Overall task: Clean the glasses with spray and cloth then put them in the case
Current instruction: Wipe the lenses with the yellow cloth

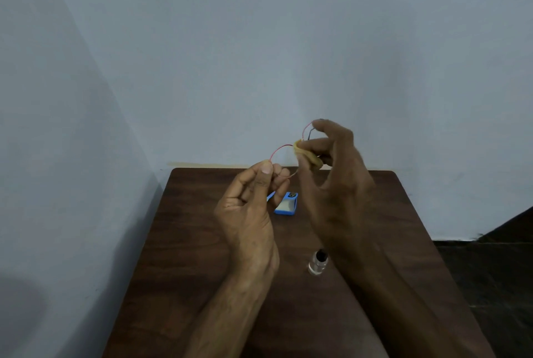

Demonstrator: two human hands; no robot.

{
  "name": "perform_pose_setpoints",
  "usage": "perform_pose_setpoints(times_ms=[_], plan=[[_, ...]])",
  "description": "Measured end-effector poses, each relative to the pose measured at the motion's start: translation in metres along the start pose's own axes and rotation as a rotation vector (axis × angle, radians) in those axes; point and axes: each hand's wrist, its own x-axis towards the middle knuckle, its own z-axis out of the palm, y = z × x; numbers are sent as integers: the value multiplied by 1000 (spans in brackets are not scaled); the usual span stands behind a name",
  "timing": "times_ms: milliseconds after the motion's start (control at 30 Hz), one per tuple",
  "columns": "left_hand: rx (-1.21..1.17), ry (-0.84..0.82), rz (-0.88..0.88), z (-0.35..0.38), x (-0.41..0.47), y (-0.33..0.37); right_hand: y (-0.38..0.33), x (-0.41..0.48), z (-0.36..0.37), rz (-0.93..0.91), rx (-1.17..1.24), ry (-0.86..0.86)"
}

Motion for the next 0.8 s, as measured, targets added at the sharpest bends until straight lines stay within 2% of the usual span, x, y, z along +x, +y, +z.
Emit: perform_pose_setpoints(times_ms=[267,367,467,633,800], plan=[[112,-40,163,-7,2,4,-10,1,-5,-59,19,0],[107,-46,168,-8,3,5,-10,11,-11,-35,14,30],[122,-49,181,-10,3,4,-10,16,-7,59,-27,-16],[112,4,147,-12,7,5,-40,-16,7,-33,65,-150],[94,-12,144,-14,8,7,-22,0,4,33,-9,-58]])
